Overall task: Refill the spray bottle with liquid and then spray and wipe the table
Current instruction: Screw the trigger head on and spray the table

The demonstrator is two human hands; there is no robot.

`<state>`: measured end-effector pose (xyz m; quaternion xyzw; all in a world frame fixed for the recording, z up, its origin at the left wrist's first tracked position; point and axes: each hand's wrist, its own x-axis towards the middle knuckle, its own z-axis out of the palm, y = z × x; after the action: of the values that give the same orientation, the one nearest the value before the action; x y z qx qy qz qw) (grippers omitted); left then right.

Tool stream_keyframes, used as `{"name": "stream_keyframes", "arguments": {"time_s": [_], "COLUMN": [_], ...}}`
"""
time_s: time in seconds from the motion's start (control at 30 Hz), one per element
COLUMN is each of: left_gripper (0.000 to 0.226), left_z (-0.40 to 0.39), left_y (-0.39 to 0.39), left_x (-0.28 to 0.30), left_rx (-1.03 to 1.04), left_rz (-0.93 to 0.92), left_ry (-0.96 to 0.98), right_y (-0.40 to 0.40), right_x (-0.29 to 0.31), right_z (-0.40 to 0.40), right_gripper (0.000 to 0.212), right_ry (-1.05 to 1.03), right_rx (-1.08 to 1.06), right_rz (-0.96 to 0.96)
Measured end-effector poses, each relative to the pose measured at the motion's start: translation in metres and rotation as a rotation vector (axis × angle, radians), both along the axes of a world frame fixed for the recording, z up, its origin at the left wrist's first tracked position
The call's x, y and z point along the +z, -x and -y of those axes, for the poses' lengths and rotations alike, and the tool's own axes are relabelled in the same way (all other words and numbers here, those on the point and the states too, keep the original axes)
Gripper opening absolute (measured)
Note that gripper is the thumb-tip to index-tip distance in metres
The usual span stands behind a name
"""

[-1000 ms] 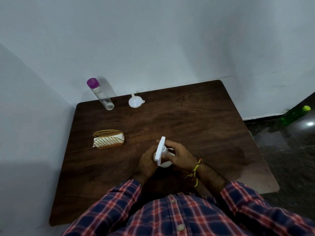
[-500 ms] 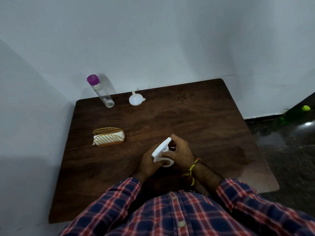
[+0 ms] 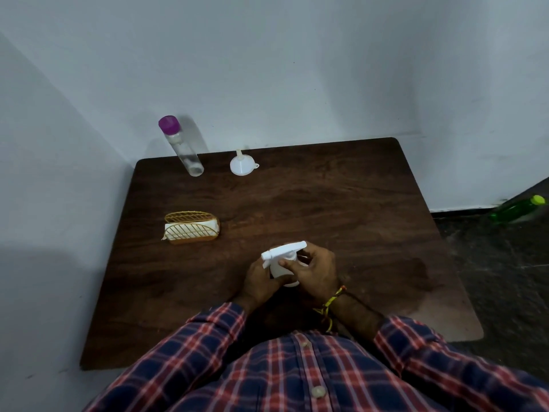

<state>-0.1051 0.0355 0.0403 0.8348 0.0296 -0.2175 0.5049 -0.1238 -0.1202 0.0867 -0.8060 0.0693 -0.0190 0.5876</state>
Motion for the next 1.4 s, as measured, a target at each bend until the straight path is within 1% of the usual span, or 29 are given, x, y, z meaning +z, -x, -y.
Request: {"name": "stream_keyframes", "arguments": {"time_s": [0.1,0.17,0.23,0.3,0.37,0.43,0.6,0.7,0.77,0.83,0.87,0.9,0.97,1.07,1.17,1.23,1.27,1.3,1.37,1.4], "left_gripper": [0.085,0.082,0.069,0.059,0.056,0.055,0.054,0.067,0.077,0.092,0.096,0.093,0.080,0.067,0.072,0.079,0.082,0.084,0.087,0.087], "left_z": [0.001,-0.001,-0.002,-0.003,-0.005,-0.006,-0.008,-0.008,-0.012,-0.023,-0.031,-0.038,-0.051,-0.061,-0.060,-0.055,-0.053,-0.052,-0.052,-0.054], "left_y": [0.001,0.000,-0.003,-0.005,-0.005,-0.005,-0.004,-0.007,-0.009,-0.007,-0.006,-0.002,0.003,0.001,-0.006,-0.009,-0.009,-0.009,-0.010,-0.011], "left_x": [0.000,0.001,0.002,0.007,0.010,0.010,0.003,0.003,0.007,0.006,0.004,0.002,-0.003,-0.002,-0.003,-0.003,-0.005,-0.007,-0.010,-0.011], "left_rx": [0.015,0.007,-0.046,-0.113,-0.128,-0.130,-0.125,-0.154,-0.208,-0.216,-0.206,-0.198,-0.164,-0.120,-0.189,-0.245,-0.271,-0.294,-0.322,-0.330], "left_rz": [-0.010,-0.027,-0.054,-0.054,-0.020,0.002,0.000,0.018,0.041,0.024,0.017,0.031,0.084,0.114,0.032,-0.049,-0.087,-0.117,-0.152,-0.162], "left_ry": [0.003,0.033,0.055,0.046,0.030,0.017,0.029,-0.001,-0.059,-0.090,-0.124,-0.174,-0.289,-0.424,-0.530,-0.588,-0.610,-0.623,-0.631,-0.625], "right_y": [0.000,-0.008,-0.021,-0.033,-0.038,-0.034,-0.023,-0.022,-0.019,-0.021,-0.023,-0.026,-0.032,-0.041,-0.046,-0.052,-0.055,-0.056,-0.055,-0.055], "right_x": [-0.002,-0.001,0.001,0.005,0.000,-0.003,0.000,-0.005,-0.001,0.013,0.023,0.032,0.048,0.050,0.033,0.024,0.021,0.020,0.022,0.021], "right_z": [0.002,0.014,0.023,0.021,0.014,0.006,0.001,0.001,0.004,0.011,0.017,0.022,0.033,0.037,0.031,0.027,0.025,0.024,0.022,0.022], "right_gripper": [0.031,0.035,0.040,0.048,0.052,0.055,0.049,0.039,0.036,0.028,0.025,0.025,0.026,0.027,0.034,0.033,0.036,0.044,0.061,0.066], "right_ry": [-0.029,-0.075,-0.007,0.111,0.227,0.261,0.134,0.007,-0.060,-0.101,-0.101,-0.115,-0.137,-0.082,0.065,0.189,0.243,0.274,0.292,0.304], "right_rx": [0.006,0.120,0.280,0.401,0.476,0.504,0.440,0.373,0.259,0.133,0.095,0.079,0.122,0.207,0.282,0.248,0.225,0.207,0.196,0.186], "right_rz": [-0.030,-0.041,-0.033,0.006,0.130,0.173,0.174,0.161,0.151,0.162,0.160,0.154,0.103,-0.007,-0.093,-0.120,-0.135,-0.162,-0.211,-0.229]}}
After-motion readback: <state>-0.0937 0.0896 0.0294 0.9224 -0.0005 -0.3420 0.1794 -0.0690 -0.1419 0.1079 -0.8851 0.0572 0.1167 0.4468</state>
